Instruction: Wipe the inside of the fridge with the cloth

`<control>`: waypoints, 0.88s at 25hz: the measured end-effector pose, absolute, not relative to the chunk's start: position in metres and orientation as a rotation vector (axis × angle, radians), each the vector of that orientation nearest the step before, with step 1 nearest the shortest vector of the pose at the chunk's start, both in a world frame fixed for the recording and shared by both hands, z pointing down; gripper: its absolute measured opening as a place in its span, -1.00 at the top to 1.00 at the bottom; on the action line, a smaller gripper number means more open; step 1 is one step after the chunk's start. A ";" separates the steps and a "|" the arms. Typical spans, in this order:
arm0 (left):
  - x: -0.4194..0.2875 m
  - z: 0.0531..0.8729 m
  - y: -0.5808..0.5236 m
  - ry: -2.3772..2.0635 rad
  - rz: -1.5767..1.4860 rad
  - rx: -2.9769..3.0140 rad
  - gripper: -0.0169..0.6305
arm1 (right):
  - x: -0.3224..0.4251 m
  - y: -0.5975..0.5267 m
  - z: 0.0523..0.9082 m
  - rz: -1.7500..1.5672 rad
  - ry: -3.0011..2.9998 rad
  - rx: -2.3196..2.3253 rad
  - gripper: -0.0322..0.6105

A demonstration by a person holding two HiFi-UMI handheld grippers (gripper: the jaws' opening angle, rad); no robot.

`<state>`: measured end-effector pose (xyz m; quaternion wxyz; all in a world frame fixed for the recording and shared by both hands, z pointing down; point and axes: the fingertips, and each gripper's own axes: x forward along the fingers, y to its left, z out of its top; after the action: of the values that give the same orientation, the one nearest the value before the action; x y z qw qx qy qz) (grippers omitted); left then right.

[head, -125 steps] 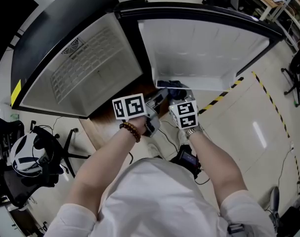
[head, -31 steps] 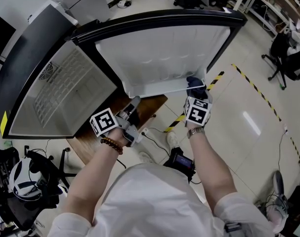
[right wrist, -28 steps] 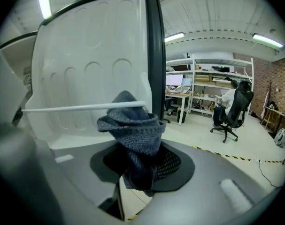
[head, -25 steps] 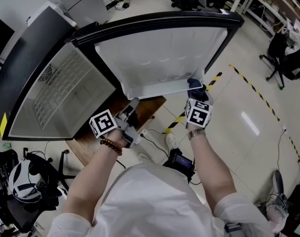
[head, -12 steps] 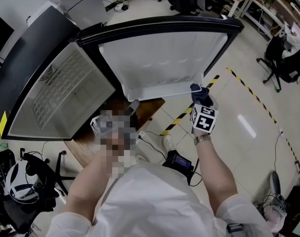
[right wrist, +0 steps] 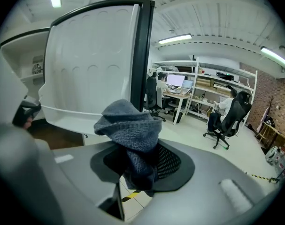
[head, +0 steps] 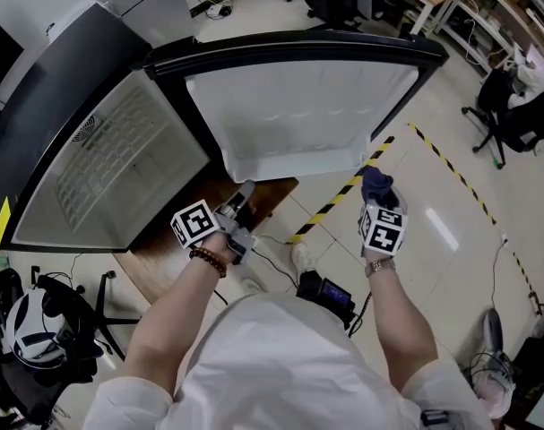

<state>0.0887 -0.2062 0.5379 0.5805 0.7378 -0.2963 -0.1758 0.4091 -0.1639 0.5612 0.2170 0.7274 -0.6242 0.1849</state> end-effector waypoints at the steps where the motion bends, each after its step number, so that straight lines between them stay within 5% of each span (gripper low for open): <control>1: 0.087 0.542 -0.208 -0.708 -0.407 1.713 0.85 | 0.410 -0.161 0.559 0.504 -1.730 2.009 0.47; 11: 0.087 0.556 -0.229 -0.774 -0.442 1.673 0.85 | 0.367 -0.161 0.520 0.404 -1.904 1.851 0.47; 22: 0.089 0.553 -0.236 -0.784 -0.424 1.687 0.76 | 0.232 -0.199 0.495 0.295 -2.204 1.549 0.47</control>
<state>0.0887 -0.2359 0.5530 0.5786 0.7213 -0.3350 -0.1811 0.2321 -0.1990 0.4947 0.2140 0.5584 -0.7944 0.1063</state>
